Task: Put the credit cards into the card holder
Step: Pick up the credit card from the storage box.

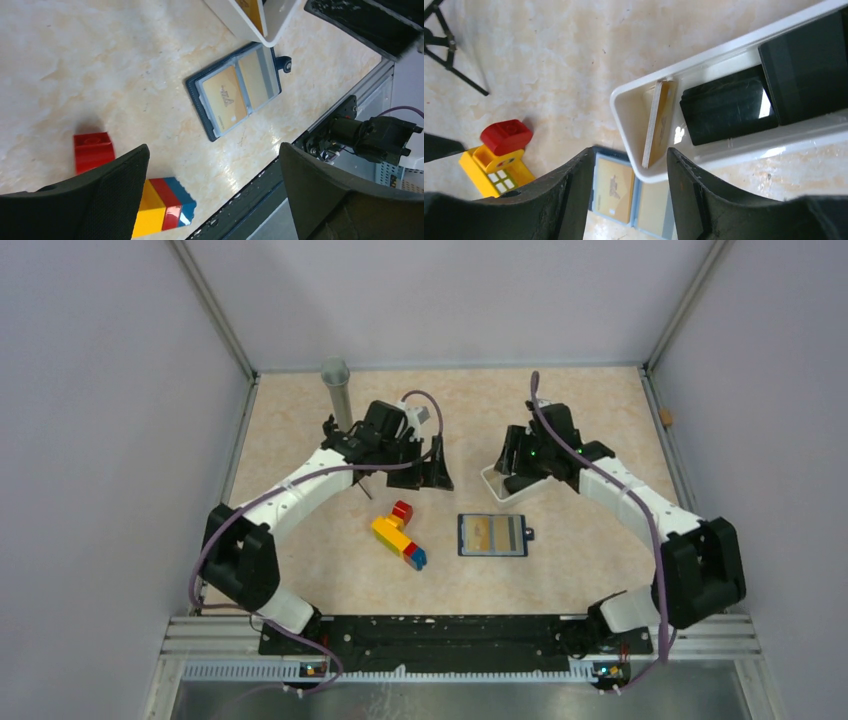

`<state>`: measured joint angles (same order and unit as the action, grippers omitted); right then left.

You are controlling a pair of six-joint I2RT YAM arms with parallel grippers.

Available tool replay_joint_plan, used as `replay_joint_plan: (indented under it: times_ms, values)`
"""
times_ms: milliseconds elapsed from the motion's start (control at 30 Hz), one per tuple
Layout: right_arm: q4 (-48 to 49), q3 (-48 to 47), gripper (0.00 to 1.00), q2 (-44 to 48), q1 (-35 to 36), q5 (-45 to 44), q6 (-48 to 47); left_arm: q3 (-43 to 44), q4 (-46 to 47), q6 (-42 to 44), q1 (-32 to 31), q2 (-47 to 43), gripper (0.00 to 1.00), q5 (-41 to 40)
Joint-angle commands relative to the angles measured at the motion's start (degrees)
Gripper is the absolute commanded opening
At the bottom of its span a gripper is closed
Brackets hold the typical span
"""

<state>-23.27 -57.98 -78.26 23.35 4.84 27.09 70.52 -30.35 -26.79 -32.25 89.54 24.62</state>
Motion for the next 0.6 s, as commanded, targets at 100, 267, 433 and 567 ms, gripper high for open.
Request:
replay_joint_plan:
  times_ms: [100, 267, 433, 567]
  values:
    - [-4.7, -8.4, 0.49, -12.2, -0.9, -1.2, -4.5, -2.1, -3.6, 6.0, 4.0, -5.9, 0.99, -6.7]
    - [-2.6, -8.7, 0.49, -15.9, -0.9, 0.5, -4.3, -3.3, -3.0, 6.5, 4.4, -7.9, 0.99, -6.7]
    - [0.3, -8.6, 0.46, -18.3, -0.7, 4.9, -2.9, -3.4, -3.2, 6.3, 4.5, -7.7, 0.99, -6.0]
    - [0.3, -9.2, 0.45, -18.7, -0.3, 6.1, -2.4, -3.6, -3.1, 6.1, 4.5, -7.8, 0.99, -5.7]
